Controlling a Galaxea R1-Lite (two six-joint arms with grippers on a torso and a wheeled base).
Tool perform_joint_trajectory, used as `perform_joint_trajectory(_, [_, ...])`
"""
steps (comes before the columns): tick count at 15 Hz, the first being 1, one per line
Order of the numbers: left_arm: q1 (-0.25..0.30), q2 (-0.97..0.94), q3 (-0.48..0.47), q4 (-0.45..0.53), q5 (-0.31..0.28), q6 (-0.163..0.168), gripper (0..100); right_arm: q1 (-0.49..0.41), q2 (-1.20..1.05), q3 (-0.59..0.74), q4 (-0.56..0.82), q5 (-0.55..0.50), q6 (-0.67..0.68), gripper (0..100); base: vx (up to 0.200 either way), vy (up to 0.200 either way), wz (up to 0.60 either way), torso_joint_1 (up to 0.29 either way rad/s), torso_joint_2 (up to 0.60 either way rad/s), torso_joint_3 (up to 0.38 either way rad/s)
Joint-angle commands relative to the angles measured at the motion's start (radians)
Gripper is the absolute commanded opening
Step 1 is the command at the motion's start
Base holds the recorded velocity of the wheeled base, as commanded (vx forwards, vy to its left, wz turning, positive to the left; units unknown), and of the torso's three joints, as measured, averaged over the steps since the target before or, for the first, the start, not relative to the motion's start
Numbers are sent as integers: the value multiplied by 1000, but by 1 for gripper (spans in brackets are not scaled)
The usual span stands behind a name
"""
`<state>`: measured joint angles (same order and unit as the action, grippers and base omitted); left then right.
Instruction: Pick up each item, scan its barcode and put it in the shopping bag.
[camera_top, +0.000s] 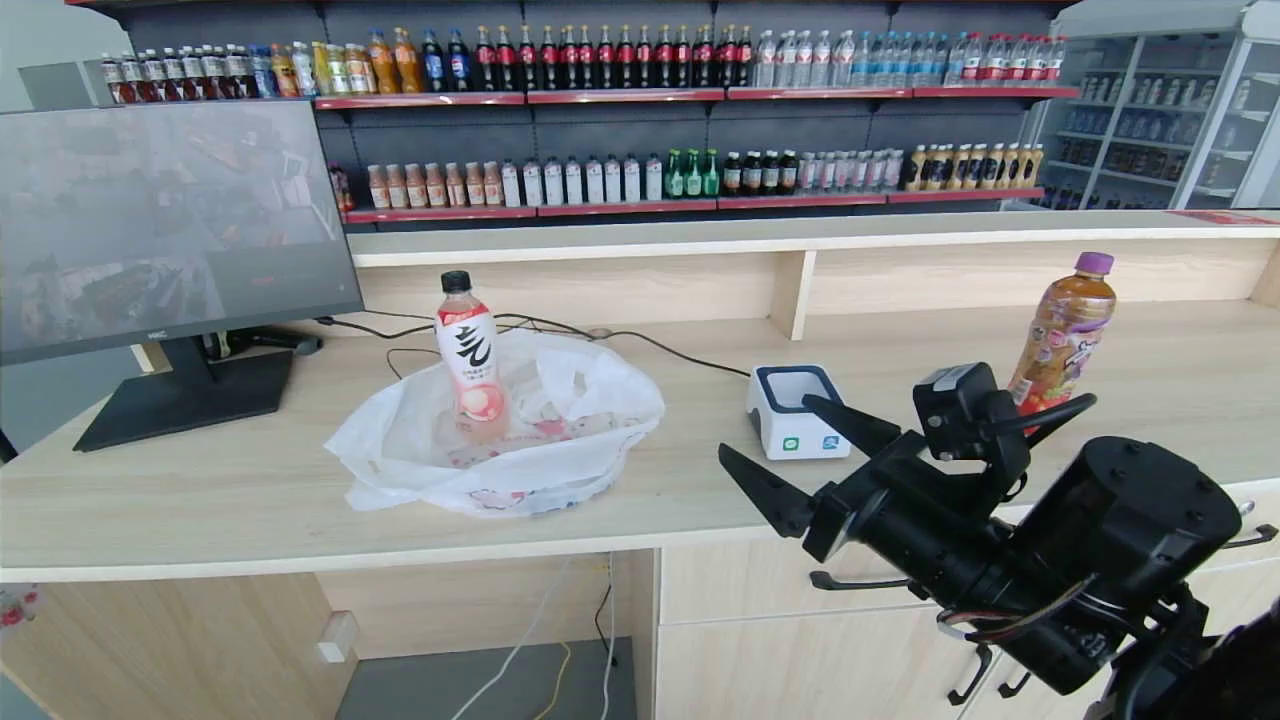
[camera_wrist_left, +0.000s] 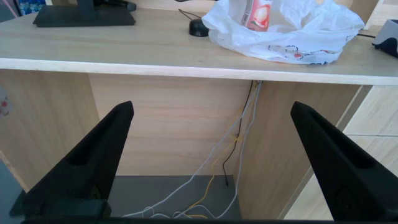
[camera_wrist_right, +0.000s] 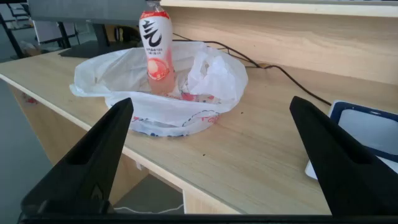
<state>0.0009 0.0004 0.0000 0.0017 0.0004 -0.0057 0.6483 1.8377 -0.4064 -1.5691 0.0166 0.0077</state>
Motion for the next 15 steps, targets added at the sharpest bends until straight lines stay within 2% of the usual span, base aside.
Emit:
perform_joint_trajectory(1, [1,0,0,0,1,0,100,1,18,-3,-2,2,0,100,0,-200,0,2,2,-2])
perform_joint_trajectory(15, [1,0,0,0,1,-2,100,-2,18,-2,-2,0,0,100,0,-200,0,2,1,3])
